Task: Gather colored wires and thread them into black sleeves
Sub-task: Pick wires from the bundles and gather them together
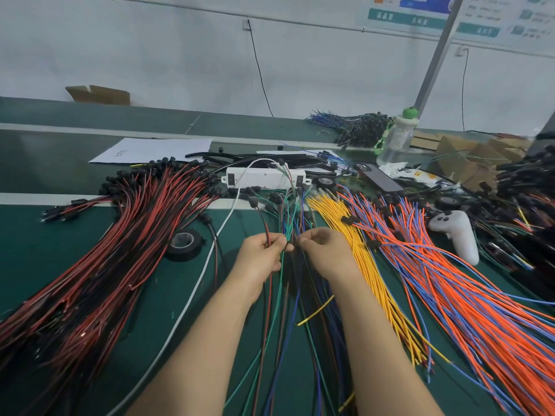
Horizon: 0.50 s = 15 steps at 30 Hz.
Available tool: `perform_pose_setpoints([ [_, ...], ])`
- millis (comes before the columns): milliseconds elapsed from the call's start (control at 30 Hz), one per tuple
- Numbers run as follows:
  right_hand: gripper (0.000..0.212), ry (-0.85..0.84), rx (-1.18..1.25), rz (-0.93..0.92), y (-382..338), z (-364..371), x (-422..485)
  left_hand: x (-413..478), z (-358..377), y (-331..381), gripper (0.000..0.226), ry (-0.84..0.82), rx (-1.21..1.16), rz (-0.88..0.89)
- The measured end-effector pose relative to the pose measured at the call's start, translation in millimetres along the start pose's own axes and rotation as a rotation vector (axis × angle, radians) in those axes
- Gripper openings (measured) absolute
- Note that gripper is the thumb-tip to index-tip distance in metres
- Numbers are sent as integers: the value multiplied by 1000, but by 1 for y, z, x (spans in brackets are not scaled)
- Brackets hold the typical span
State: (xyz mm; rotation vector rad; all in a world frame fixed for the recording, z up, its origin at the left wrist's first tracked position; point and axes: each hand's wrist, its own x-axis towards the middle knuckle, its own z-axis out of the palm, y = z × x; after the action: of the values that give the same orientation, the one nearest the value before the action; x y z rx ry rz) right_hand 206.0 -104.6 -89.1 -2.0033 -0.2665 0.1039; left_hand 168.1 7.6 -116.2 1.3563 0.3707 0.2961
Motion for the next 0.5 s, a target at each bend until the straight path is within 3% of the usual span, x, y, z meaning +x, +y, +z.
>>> perform_pose_setpoints([
  [200, 12, 30, -35, -33, -4, 2, -1, -4, -1, 7, 17, -64, -177, -64],
  [500, 12, -22, -72, -63, -5, -2, -6, -4, -2, 7, 9, -96, -133, -59],
])
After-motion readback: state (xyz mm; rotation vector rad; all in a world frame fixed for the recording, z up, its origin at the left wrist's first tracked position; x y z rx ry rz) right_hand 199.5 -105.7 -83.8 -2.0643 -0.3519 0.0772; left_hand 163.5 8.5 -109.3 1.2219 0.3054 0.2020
